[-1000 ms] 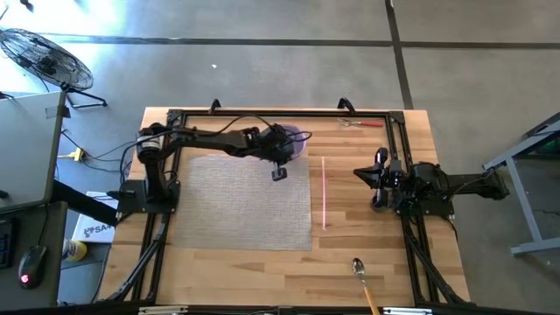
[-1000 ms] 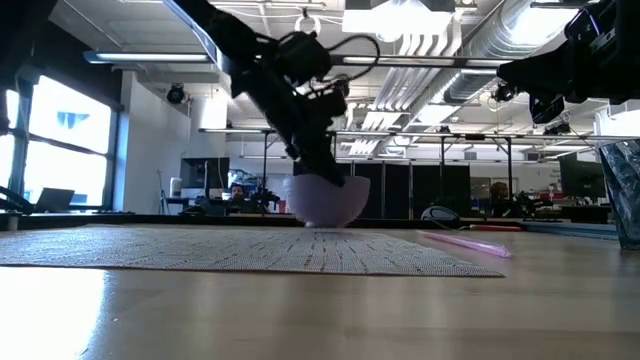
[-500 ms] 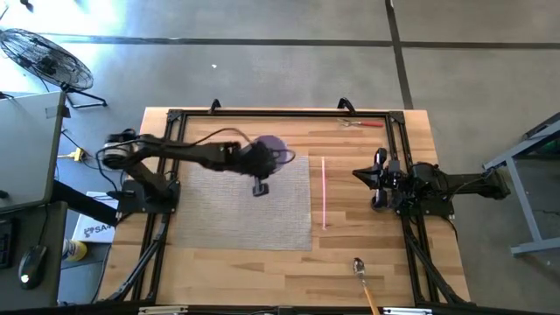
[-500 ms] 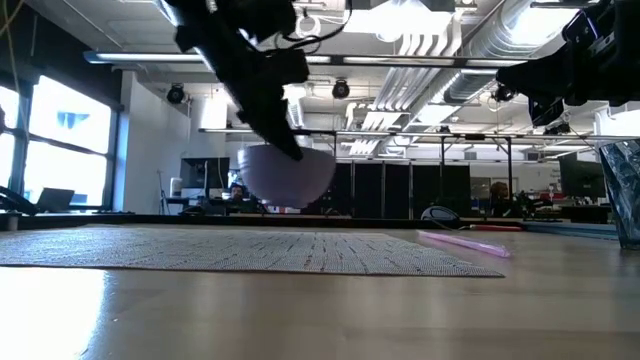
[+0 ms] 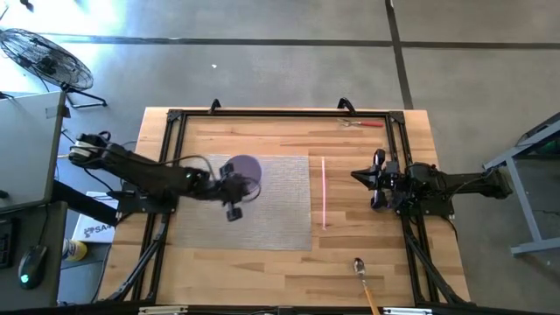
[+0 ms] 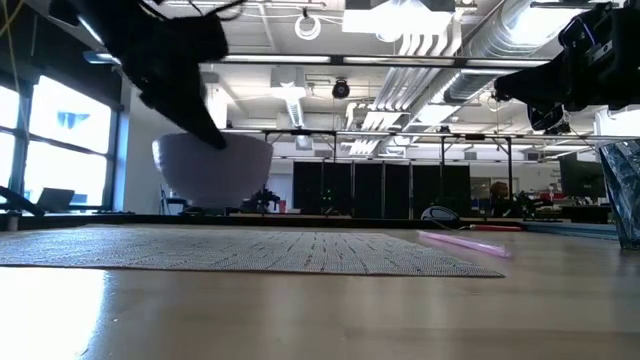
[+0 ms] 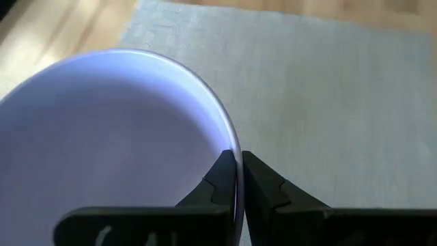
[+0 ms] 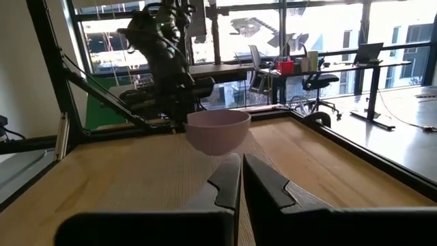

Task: Pick & Place Utensil
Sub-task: Put the purple bowl in the center of the gray mat

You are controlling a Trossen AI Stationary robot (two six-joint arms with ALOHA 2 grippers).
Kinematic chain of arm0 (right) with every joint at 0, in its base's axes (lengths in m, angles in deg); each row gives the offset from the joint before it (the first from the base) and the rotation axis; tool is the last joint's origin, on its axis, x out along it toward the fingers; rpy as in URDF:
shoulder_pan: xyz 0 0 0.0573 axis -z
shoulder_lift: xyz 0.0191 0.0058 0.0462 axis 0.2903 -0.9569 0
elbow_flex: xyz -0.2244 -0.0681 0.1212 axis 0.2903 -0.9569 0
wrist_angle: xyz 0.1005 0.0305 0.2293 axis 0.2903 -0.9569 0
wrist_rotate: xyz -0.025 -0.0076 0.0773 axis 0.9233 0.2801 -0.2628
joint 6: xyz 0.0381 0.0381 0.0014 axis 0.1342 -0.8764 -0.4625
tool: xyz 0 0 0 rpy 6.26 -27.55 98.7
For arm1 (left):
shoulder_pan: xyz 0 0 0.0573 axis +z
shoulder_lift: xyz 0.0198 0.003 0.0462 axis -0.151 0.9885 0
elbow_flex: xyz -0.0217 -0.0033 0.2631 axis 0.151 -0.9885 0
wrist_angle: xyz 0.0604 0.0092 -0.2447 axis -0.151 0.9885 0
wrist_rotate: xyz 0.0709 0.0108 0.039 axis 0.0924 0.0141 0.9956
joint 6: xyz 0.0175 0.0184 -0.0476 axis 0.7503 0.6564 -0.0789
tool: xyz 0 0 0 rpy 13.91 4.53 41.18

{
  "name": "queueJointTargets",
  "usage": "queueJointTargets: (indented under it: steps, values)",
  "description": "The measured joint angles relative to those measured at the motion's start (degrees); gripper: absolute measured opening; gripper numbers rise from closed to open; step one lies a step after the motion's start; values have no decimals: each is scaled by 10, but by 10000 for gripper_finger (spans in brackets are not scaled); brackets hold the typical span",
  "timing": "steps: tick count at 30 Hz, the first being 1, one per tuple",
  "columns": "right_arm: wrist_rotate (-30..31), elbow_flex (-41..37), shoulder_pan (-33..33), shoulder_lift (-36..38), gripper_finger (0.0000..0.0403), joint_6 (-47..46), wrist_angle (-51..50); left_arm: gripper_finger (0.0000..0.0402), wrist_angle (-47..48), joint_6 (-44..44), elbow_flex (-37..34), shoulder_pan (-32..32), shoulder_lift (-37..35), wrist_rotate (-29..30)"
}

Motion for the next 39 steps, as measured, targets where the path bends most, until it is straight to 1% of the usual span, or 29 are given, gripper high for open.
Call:
queueJointTargets:
  steps: [5, 8, 10, 13, 16, 18, 22, 31, 34, 39]
  values:
    - [0, 0, 0, -3, 12, 0, -2, 6, -5, -27, -12, -72, 1, 36]
    - [0, 0, 0, -8, 12, 0, -4, 6, -5, -52, -21, -100, 5, 65]
    - [0, 0, 0, -7, 12, 0, -3, 6, -9, -68, -28, -110, 5, 83]
    - [0, 0, 0, -7, 12, 0, -4, 6, -12, -94, -35, -108, 5, 95]
    - [0, 0, 0, -9, 12, 0, -5, 6, -21, -114, -43, -108, 5, 95]
    - [0, 0, 0, -10, 12, 0, -4, 6, -44, -114, -50, -108, 5, 87]
    - [0, 0, 0, -11, 12, 0, -5, 6, -55, -112, -56, -109, 5, 69]
    - [0, 0, 0, -11, 12, 0, -6, 6, -67, -56, -58, -109, 24, 21]
    - [0, 0, 0, -11, 12, 0, -6, 7, -70, -50, -58, -109, 32, 20]
    - [0, 0, 0, -11, 12, 0, -7, 35, -67, -48, -58, -109, 33, 20]
